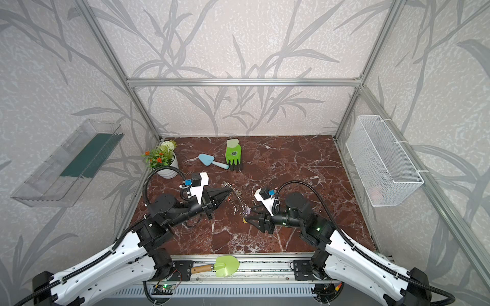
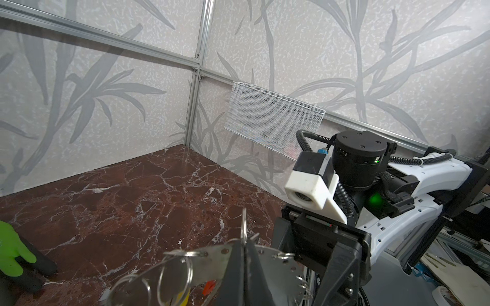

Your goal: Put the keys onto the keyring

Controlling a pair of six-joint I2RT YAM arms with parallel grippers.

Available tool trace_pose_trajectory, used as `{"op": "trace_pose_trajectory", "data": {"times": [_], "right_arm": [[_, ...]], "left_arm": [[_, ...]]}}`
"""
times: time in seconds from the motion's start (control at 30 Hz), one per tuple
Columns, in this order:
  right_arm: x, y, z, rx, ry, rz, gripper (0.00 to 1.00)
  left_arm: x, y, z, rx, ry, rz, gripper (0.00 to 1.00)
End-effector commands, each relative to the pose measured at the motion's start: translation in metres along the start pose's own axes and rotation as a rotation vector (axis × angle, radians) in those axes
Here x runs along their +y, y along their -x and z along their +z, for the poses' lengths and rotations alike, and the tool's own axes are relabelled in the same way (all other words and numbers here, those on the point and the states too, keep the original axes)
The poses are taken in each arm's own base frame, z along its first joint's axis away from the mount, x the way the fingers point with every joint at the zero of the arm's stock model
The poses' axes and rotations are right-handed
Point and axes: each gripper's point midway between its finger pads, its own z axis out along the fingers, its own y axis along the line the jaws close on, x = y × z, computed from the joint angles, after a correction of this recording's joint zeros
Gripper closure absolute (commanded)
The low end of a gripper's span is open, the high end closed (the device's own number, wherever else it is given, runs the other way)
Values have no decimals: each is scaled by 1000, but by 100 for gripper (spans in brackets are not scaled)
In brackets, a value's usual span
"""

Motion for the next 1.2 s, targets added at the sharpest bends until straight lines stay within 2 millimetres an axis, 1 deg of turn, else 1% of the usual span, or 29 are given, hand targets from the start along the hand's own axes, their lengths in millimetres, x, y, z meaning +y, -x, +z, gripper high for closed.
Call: {"op": "trace_pose_trajectory", "data": {"times": [0.0,0.07,0.1,0.2,0.3,0.43,0.57,0.67,0.73,0.8,0.9,0.97,1.03,1.17], "right_arm": [[9,13,4,-39,49,-39,62],[6,15,5,-44,32,-44,77],[5,17,4,-51,22,-47,82],[3,17,1,-58,-3,-52,91],[-3,15,-1,-49,-38,-47,95],[-11,8,0,-30,-76,-31,100],[-15,0,5,-12,-81,-9,100],[-18,-4,8,-4,-80,1,100],[-19,-6,10,2,-76,6,97],[-21,-9,13,5,-77,12,90],[-26,-17,18,13,-83,30,69],[-32,-19,19,17,-105,34,57],[-38,-19,17,13,-142,32,52],[-52,-16,9,4,-248,24,43]], "left_arm": [[-10,39,-2,-110,-14,33,100],[-8,39,-2,-107,-1,36,100],[-6,38,-2,-104,9,38,100],[0,34,-3,-95,44,38,100],[6,32,-4,-88,73,39,100],[15,23,-6,-50,125,29,100],[23,11,-12,-12,168,13,100],[32,4,-21,-4,224,-11,100],[40,-3,-28,24,273,-26,100],[48,-14,-35,78,328,-46,100],[57,-32,-43,154,385,-82,100],[63,-42,-47,198,428,-104,100],[69,-52,-49,240,462,-119,100],[80,-68,-42,312,512,-122,100]]}}
